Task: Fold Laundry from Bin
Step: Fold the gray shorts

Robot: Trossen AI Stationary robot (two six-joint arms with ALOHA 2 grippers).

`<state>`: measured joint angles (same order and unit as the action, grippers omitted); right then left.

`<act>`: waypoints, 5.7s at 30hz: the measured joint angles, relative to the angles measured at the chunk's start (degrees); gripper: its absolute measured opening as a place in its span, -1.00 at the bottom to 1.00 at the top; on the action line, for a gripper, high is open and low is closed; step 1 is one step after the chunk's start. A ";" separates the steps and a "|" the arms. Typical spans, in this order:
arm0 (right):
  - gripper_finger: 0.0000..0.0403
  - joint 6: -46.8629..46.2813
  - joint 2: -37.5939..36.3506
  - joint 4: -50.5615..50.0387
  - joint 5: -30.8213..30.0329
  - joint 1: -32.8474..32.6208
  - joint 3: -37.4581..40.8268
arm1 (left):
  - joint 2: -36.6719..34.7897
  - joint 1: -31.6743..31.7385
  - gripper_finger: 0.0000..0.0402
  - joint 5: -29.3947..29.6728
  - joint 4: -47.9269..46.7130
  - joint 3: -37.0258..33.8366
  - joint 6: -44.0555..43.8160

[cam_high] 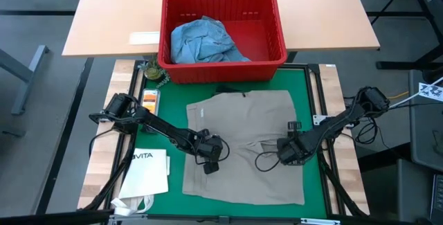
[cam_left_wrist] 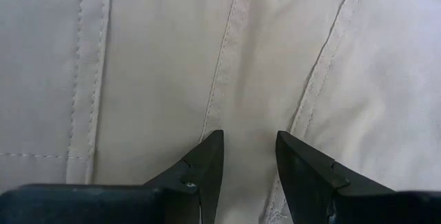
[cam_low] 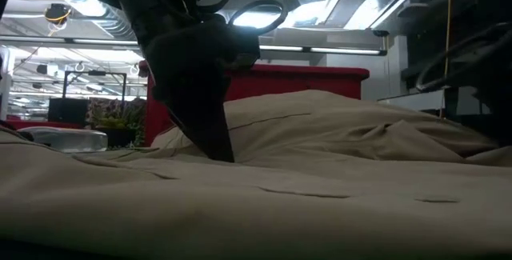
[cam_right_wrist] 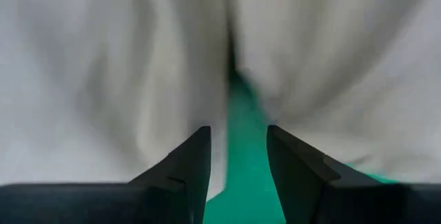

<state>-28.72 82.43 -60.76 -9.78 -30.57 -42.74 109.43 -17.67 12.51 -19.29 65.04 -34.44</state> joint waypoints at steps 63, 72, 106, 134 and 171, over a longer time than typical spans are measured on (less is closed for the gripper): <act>0.40 -6.47 6.14 18.04 13.97 -21.99 -17.55 | -0.39 -25.73 0.23 -0.49 -9.18 9.44 -0.43; 0.39 -7.16 10.53 23.15 15.85 -25.27 -17.55 | 2.83 -28.80 0.23 3.03 -10.34 9.42 -3.41; -0.11 -13.54 20.92 25.08 4.70 -33.07 -17.79 | 4.02 -27.61 0.00 7.37 -13.31 9.42 -3.96; -0.94 -6.90 20.57 -12.34 -1.27 -33.16 -47.69 | 4.09 -28.58 -0.99 2.91 -42.17 38.63 -5.51; -0.98 20.01 2.76 -29.19 -26.24 11.66 -50.88 | 3.05 -9.94 -1.00 26.06 -70.72 33.56 -11.02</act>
<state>-8.71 85.19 -89.95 -36.03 -18.90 -93.62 112.47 -27.61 38.57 -90.00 98.59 -45.46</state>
